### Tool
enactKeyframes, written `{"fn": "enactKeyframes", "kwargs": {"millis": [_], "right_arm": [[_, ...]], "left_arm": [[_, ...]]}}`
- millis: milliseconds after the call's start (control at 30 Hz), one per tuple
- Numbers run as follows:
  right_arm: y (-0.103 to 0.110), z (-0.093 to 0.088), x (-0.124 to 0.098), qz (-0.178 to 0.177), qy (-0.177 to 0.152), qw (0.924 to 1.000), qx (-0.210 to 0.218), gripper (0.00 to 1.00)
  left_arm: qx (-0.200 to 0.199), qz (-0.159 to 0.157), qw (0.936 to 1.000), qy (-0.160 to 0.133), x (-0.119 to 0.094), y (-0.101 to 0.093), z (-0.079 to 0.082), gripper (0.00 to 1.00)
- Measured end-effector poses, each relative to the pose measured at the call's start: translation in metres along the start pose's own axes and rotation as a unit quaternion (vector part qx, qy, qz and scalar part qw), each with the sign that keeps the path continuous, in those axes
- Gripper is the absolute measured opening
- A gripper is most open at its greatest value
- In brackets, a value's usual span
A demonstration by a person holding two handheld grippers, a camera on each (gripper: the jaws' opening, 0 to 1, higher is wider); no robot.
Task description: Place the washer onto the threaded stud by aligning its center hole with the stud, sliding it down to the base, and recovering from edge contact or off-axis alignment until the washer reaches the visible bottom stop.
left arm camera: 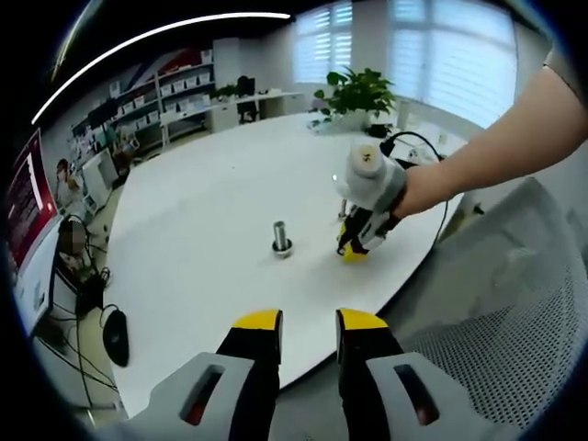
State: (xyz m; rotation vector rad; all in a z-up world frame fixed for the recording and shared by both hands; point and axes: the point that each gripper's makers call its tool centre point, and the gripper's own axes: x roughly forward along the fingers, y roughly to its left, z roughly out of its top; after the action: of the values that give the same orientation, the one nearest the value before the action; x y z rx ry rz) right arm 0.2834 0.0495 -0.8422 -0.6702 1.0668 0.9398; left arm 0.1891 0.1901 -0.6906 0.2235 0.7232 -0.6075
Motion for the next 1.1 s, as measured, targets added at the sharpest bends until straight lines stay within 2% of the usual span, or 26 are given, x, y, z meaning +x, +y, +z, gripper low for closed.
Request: {"fn": "enactKeyframes", "kwargs": {"millis": [67,167,233,467,800,1100], "right_arm": [[0.0009,-0.0001,0.0007,0.005,0.005,0.9998,-0.017,0.19],[0.002,0.0,0.001,0.011,0.029,0.9989,-0.036,0.18],[0.0029,-0.0012,0.0007,0.019,0.05,0.9967,-0.06,0.18],[0.0042,-0.0028,0.0009,0.04,0.079,0.9888,-0.121,0.19],[0.0048,-0.0015,0.0034,0.036,0.12,0.98,-0.155,0.16],[0.0051,-0.0023,0.002,0.034,0.133,0.9794,-0.148,0.16]], "left_arm": [[-0.001,0.001,1.0,-0.001,-0.0001,0.0003,0.0003,0.21],[-0.001,0.001,1.0,0.0,-0.0003,0.0005,0.0001,0.21],[-0.001,0.001,1.0,0.0,-0.0002,0.0004,-0.0002,0.21],[-0.001,0.002,1.0,0.003,0.0001,0.0007,-0.001,0.21],[0.0,0.001,1.0,0.005,0.0001,0.0001,-0.0016,0.21],[0.001,0.001,1.0,0.007,0.0005,0.0005,-0.0024,0.21]]}}
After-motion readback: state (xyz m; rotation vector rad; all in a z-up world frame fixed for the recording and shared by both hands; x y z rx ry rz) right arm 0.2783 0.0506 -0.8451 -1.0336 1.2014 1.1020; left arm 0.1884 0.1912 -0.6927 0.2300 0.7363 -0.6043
